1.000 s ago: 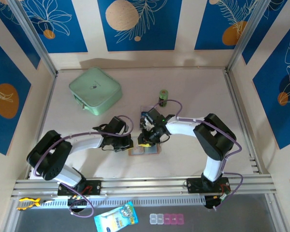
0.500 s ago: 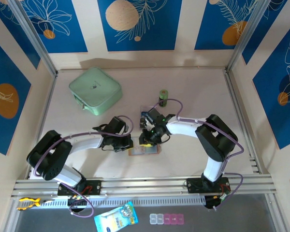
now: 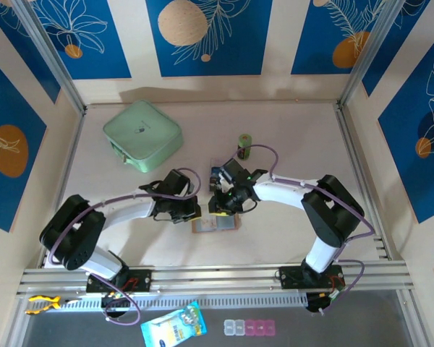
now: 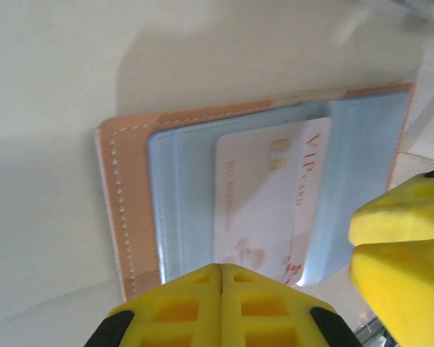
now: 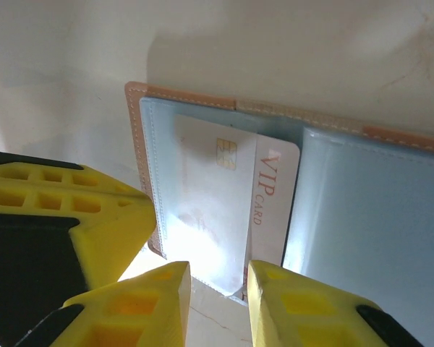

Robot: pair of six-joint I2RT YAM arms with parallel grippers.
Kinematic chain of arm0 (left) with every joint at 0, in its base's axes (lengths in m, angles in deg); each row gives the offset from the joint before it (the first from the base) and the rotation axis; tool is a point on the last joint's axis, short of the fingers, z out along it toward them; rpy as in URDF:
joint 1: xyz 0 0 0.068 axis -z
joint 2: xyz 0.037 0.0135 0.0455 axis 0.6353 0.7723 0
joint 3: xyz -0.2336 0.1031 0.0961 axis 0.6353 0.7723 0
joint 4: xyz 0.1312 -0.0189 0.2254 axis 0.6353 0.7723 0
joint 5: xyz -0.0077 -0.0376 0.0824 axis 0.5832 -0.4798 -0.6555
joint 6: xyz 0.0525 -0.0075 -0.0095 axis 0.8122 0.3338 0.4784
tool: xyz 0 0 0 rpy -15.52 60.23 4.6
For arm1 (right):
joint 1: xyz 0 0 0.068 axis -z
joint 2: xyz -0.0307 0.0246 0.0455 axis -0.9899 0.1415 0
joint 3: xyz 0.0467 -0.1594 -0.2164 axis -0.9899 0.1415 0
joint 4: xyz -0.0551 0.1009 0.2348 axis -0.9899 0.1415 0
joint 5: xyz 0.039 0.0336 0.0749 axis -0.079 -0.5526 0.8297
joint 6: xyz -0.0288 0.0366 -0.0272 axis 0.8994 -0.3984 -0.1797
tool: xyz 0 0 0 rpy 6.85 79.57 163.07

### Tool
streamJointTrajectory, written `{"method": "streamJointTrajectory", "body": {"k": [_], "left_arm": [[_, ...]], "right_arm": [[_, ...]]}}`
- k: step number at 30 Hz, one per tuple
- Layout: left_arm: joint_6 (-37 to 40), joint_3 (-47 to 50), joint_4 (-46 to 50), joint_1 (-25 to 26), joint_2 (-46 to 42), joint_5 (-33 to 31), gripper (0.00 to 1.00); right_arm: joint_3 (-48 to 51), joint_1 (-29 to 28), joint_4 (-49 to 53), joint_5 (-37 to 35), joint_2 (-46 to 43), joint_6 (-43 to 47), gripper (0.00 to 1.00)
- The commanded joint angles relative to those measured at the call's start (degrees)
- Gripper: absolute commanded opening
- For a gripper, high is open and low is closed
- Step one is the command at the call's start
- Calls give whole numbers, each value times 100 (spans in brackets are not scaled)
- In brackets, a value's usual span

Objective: Take the credit cards out of the card holder

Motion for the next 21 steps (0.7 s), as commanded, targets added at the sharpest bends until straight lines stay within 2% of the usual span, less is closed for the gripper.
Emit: {"method": "streamJointTrajectory", "body": {"k": [1,21], "left_arm": [[104,-108,104,-1,116,118,1],[48,199,-10,13,394,39,0]], "right_arm": [[138,55,-43,187,-117,-71,27],[314,132,-216,239,291,-2,27]]}}
